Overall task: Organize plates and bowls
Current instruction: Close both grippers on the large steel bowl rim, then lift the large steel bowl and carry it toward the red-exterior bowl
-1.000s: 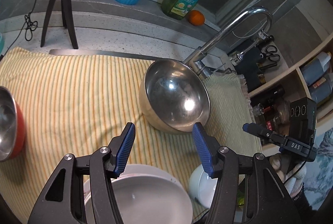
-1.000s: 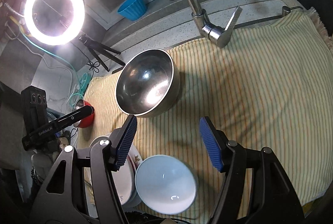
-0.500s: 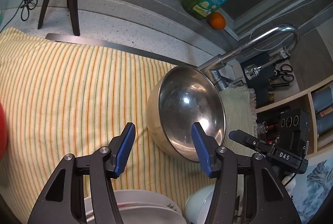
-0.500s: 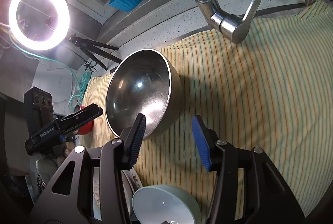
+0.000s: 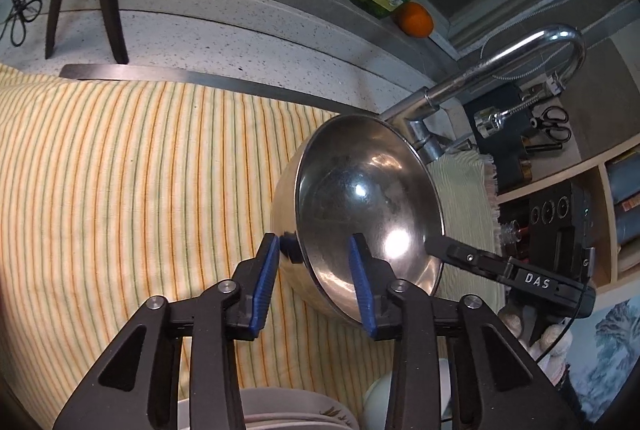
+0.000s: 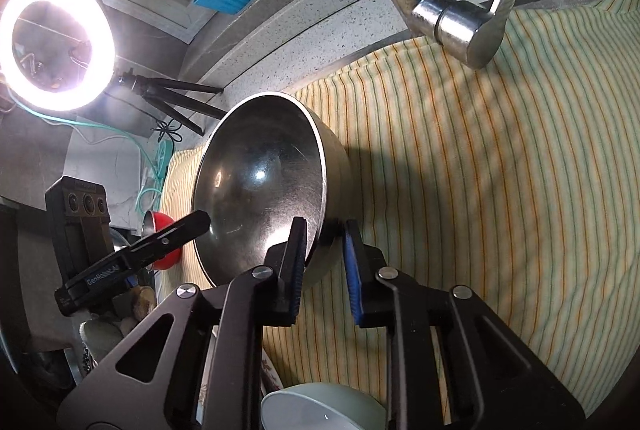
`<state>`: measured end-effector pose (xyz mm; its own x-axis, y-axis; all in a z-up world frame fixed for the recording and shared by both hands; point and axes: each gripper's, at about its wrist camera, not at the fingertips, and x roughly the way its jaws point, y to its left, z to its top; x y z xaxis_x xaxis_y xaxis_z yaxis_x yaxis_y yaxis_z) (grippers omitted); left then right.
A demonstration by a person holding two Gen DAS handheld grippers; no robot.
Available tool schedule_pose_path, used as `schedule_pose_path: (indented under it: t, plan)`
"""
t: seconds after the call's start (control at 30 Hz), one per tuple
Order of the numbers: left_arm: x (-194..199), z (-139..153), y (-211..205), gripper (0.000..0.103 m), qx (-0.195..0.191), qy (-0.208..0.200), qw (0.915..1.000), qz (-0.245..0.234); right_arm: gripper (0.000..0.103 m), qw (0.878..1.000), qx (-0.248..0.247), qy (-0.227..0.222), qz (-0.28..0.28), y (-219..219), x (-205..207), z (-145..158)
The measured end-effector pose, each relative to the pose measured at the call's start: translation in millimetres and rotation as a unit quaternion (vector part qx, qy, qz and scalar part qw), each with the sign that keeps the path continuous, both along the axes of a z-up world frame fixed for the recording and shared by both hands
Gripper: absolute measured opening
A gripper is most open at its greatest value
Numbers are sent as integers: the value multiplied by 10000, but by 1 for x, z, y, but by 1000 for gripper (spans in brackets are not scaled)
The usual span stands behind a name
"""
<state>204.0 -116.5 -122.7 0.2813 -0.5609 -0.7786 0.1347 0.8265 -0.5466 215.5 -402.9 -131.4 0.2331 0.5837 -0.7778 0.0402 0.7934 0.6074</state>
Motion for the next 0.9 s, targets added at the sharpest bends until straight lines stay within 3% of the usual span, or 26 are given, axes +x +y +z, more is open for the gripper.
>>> schedule_pose_path:
  t: [0.43, 0.9]
  plan:
    - [-3, 8, 4, 33, 26, -113, 9999, -86, 19, 9995, -251, -148, 76, 11, -8, 11]
    - [-31, 42, 36, 33, -102, -454, 9989, -68, 19, 9985, -209, -473, 161, 38, -29, 51]
